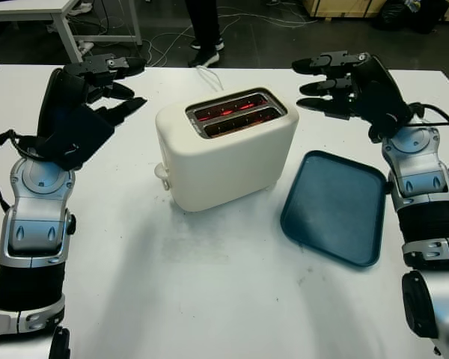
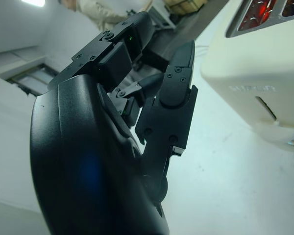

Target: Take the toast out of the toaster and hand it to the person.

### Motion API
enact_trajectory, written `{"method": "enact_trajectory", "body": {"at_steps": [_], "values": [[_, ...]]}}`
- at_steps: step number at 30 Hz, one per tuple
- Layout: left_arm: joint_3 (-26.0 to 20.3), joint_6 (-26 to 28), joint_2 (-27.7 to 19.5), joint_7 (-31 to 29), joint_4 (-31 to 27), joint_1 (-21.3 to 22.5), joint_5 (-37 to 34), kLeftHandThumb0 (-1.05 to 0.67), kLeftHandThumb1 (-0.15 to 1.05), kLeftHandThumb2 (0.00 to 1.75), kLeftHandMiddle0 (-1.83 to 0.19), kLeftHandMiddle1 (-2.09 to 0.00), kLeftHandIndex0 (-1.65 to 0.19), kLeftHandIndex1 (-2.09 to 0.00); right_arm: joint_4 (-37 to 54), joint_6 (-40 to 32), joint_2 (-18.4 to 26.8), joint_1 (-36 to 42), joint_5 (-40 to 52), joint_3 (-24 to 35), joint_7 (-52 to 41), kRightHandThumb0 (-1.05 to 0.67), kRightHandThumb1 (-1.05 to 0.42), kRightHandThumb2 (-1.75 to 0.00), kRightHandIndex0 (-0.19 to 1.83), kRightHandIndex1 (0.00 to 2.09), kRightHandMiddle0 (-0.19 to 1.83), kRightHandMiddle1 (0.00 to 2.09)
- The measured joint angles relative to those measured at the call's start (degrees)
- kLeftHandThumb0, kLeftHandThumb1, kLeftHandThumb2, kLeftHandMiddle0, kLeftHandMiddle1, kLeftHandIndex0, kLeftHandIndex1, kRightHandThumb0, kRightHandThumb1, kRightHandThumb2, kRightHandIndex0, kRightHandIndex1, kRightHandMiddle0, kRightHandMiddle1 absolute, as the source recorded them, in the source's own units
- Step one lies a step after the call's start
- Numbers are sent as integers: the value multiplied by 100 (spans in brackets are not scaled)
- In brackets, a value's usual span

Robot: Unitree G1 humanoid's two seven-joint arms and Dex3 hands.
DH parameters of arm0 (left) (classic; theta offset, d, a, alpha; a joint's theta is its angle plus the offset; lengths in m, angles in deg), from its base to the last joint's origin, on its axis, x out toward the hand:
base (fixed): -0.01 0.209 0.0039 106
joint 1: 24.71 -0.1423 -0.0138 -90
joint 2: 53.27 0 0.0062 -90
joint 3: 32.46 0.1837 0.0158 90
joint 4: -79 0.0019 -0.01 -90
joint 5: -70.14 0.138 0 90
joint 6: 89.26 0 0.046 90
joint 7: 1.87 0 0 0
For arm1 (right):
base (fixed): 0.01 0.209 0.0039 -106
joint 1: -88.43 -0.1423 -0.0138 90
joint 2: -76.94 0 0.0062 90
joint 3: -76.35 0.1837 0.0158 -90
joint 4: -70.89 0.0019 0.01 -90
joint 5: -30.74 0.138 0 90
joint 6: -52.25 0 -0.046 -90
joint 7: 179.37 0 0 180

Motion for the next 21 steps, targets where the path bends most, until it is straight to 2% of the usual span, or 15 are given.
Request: {"method": "enact_trajectory", "body": {"at_steps": [4,11,21], "values": [[-2,0,0,-28,-44,-4,-2,-31,89,0,-49,-99,-78,-13,-89,116,0,1,-1,1,-1,-25,-78,0,94,6,86,1],[-2,-7,0,-101,-107,-43,-2,-32,89,0,-51,-100,-79,-14,-156,185,2,11,-155,-70,64,-39,-80,0,95,7,87,1],[-5,-9,1,-128,-227,-188,-31,-29,89,0,-52,-101,-81,-17,60,-114,-51,92,-3,-14,-4,-28,-82,0,91,4,82,0]]}}
